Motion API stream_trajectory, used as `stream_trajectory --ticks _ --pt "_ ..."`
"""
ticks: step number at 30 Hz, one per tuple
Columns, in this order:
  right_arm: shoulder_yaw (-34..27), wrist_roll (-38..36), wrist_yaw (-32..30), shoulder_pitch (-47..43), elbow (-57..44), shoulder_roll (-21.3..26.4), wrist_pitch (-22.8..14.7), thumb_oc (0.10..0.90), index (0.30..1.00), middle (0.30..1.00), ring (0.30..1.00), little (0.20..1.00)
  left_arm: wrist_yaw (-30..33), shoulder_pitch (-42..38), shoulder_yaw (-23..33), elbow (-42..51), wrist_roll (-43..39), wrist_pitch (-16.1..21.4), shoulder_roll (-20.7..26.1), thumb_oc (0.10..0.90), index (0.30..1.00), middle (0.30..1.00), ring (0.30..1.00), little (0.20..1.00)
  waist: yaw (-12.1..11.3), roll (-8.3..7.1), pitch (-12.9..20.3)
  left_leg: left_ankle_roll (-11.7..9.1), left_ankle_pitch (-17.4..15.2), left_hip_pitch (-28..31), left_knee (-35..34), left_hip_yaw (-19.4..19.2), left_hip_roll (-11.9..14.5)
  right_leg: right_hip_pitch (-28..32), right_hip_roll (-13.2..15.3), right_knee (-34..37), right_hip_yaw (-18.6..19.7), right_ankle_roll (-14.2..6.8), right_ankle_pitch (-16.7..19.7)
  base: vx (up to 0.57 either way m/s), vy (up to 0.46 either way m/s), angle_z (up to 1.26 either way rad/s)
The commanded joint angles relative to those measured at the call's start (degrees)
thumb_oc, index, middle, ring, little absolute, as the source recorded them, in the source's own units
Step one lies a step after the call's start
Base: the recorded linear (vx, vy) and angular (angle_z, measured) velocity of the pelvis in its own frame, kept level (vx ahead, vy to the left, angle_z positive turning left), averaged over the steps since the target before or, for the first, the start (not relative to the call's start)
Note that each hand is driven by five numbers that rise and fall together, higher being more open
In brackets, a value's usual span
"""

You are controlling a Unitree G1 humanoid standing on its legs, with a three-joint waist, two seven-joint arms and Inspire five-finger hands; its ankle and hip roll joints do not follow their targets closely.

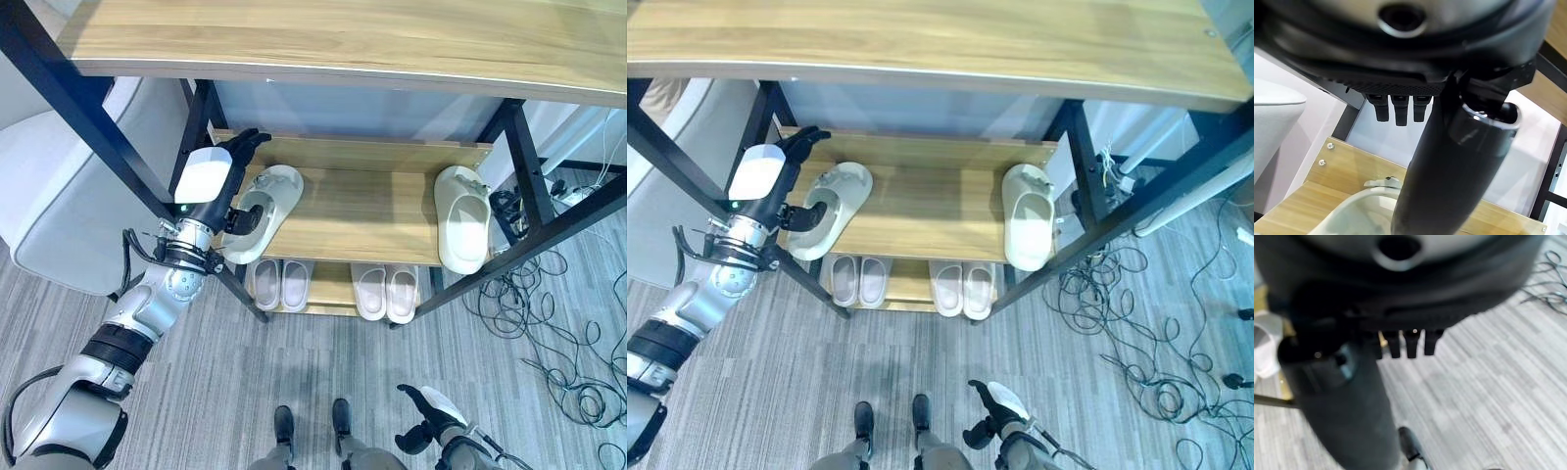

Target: Arrange the slippers neatly on the shoe rack.

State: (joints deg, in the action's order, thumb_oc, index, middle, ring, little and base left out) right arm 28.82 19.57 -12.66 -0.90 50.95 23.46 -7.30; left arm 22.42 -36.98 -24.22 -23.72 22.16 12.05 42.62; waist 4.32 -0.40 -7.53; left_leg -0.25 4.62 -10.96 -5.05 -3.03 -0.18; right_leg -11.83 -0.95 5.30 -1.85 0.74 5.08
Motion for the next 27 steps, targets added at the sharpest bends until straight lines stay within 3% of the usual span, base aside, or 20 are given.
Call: stream_trajectory --ticks 1,11,12,13,27 --pt "-0.7 -0.2 -1.0 2.5 -2.1 1.6 -1.8 0.8 0.9 0.9 0.9 0.9 5.8 -8.9 1.6 -4.5 0.4 -0.6 4.2 0.8 0.9 0.9 0.9 0.9 0.7 -0.92 3.2 0.1 -7.3 -2.1 0.1 1.7 -1.3 -2.0 2.8 -0.3 2.0 -5.5 -1.9 0.0 0.007 -0.05" --pt "-0.5 -0.9 -0.9 2.8 -2.4 2.1 -2.1 0.8 0.9 0.9 0.9 0.9 4.9 -15.2 -3.5 -12.3 0.7 -1.5 5.8 0.8 0.9 0.9 0.9 0.9 1.6 -1.23 2.7 0.1 -7.1 -3.0 0.1 1.1 -1.4 -2.9 2.9 -0.3 2.4 -5.8 -1.2 0.0 0.005 -0.03" --pt "-0.5 -1.1 -0.9 2.9 -2.3 2.2 -2.1 0.8 0.9 0.9 0.9 0.9 4.5 -15.9 -4.2 -13.5 0.1 -1.4 5.6 0.504 0.455 0.455 0.455 0.455 1.8 -1.26 2.6 0.1 -7.0 -3.1 0.1 1.0 -1.4 -3.0 3.0 -0.3 2.5 -5.8 -1.1 0.0 0.0 0.0" --pt "-0.5 -1.2 -1.0 2.9 -2.2 2.2 -2.1 0.8 0.9 0.9 0.9 0.9 4.3 -16.2 -4.6 -14.1 -0.3 -1.2 5.4 0.411 0.316 0.316 0.316 0.316 1.9 -1.28 2.6 0.1 -7.0 -3.2 0.1 1.1 -1.5 -3.1 3.0 -0.3 2.5 -5.8 -1.0 0.0 0.0 0.0" --pt "-1.1 -1.6 -1.6 3.3 -1.4 1.4 -1.6 0.8 0.9 0.9 0.9 0.9 2.7 -13.1 -2.9 -12.2 -3.8 -0.3 0.8 0.4 0.3 0.3 0.3 0.3 2.1 -1.18 2.0 0.2 -7.0 -3.3 0.1 1.1 -1.9 -3.5 3.2 -0.3 2.7 -5.6 -0.9 0.0 -0.001 0.0"
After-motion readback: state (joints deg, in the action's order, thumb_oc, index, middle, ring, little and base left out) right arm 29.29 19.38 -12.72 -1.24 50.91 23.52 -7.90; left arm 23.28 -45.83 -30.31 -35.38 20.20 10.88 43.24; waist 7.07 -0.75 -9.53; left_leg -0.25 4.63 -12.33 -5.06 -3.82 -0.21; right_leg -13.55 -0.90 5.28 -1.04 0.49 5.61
